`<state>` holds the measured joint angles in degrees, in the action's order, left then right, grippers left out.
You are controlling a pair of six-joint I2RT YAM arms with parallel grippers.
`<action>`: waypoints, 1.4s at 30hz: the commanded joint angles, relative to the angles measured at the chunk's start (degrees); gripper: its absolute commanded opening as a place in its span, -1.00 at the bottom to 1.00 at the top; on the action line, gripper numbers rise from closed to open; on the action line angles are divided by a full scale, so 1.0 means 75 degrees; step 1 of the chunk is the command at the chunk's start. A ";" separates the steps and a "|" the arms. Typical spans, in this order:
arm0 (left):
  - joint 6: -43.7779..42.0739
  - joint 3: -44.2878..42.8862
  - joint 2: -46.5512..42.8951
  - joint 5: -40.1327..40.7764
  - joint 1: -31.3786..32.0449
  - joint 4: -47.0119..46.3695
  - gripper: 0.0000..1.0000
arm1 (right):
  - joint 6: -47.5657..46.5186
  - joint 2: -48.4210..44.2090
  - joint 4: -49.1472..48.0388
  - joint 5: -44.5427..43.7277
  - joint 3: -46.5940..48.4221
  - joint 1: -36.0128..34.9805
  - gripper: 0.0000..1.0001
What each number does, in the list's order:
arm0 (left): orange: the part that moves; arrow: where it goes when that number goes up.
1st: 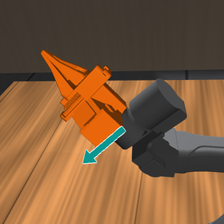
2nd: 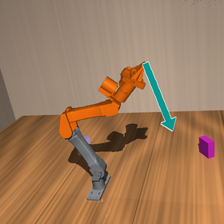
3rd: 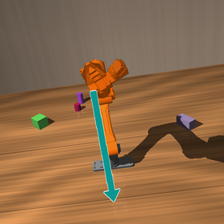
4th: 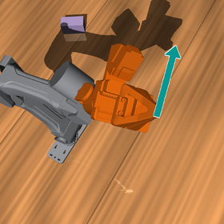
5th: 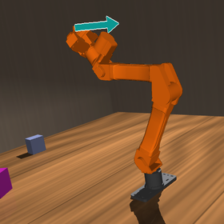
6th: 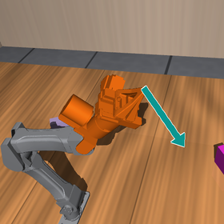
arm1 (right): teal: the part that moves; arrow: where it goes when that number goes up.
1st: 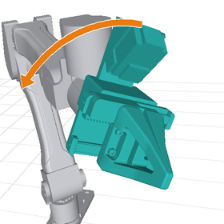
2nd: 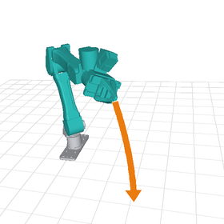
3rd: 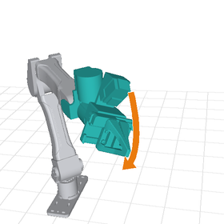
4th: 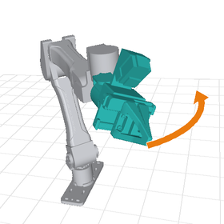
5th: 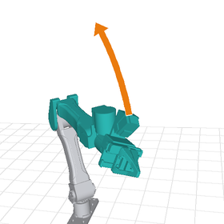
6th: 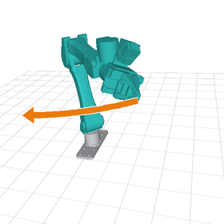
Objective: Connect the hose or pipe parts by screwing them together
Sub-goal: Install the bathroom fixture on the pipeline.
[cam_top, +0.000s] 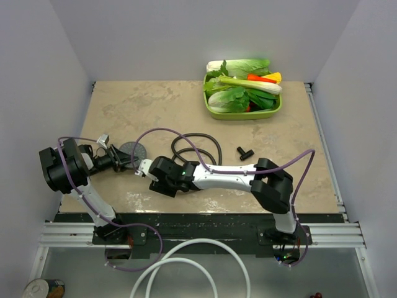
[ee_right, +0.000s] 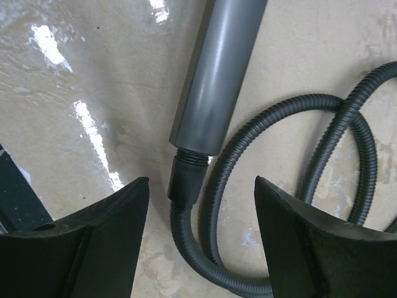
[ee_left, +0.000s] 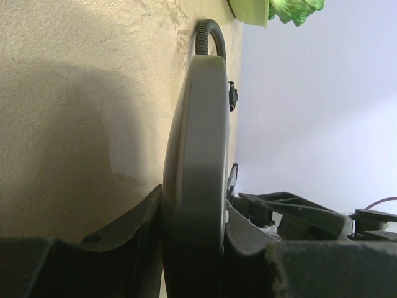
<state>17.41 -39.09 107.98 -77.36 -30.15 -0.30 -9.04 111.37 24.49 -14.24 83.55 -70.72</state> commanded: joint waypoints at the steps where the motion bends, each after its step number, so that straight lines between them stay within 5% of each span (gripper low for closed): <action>1: 0.0163 -0.0003 -0.0300 -0.0548 -0.0070 -0.0148 -1.00 | -0.0002 0.0185 -0.0113 -0.0035 0.0286 -0.0028 0.35; 6: 0.0151 -0.0003 -0.0312 -0.0560 -0.0070 -0.0148 -1.00 | 0.0091 0.0373 -0.0324 0.0129 0.0251 -0.0005 0.13; 12: 0.0140 -0.0003 -0.0382 -0.0583 -0.0070 -0.0148 -1.00 | 0.0291 0.0373 -0.0616 0.0410 0.0262 0.0218 -0.49; 21: 0.0105 -0.0003 -0.0429 -0.0583 -0.0058 -0.0148 -1.00 | 0.0723 0.0315 -0.0991 0.1568 0.0169 0.0627 -0.91; 26: 0.0105 -0.0003 -0.0453 -0.0595 -0.0046 -0.0148 -1.00 | 0.1485 0.0010 -0.1612 0.4771 -0.0147 0.1670 -0.99; 32: 0.0105 0.0009 -0.0511 -0.0583 -0.0046 -0.0148 -1.00 | 0.2749 0.0232 -0.2373 0.7284 -0.0299 0.2526 -0.97; 42: 0.0093 -0.0003 -0.0511 -0.0630 -0.0046 -0.0160 -1.00 | 0.6405 0.0818 -0.7352 0.9714 -0.1658 0.3311 -0.81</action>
<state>20.40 -39.11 105.95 -78.24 -30.98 -1.17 24.08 116.42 -3.92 47.53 71.88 -46.87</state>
